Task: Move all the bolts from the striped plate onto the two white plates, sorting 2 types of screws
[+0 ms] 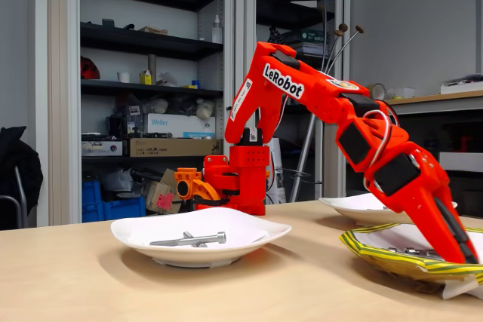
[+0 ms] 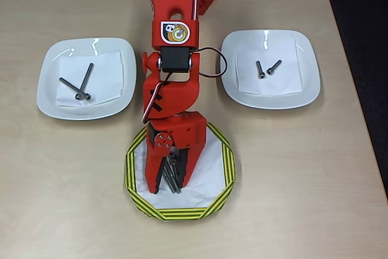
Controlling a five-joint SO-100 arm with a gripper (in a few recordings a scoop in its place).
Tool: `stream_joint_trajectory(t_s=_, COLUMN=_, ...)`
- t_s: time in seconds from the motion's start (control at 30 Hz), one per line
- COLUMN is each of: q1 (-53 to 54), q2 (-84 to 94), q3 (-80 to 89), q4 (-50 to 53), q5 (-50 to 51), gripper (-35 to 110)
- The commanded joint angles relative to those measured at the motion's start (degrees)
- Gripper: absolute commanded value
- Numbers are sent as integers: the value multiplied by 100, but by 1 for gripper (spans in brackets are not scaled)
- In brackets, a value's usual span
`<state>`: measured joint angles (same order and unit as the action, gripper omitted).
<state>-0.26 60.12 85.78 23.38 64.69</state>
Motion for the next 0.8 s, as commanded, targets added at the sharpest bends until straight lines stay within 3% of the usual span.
stream_joint_trajectory(t_s=0.0, q1=220, q2=554, q3=-299, q4=958, q5=229, gripper=13)
stream_joint_trajectory(t_s=0.33, q1=53, q2=1318, q3=272, q4=1107, q5=457, gripper=22)
stream_joint_trajectory(t_s=0.57, q1=-9, q2=1222, q3=448, q4=932, q5=686, gripper=10)
stream_joint_trajectory(t_s=0.77, q1=-97, q2=1248, q3=492, q4=1151, q5=35, gripper=13)
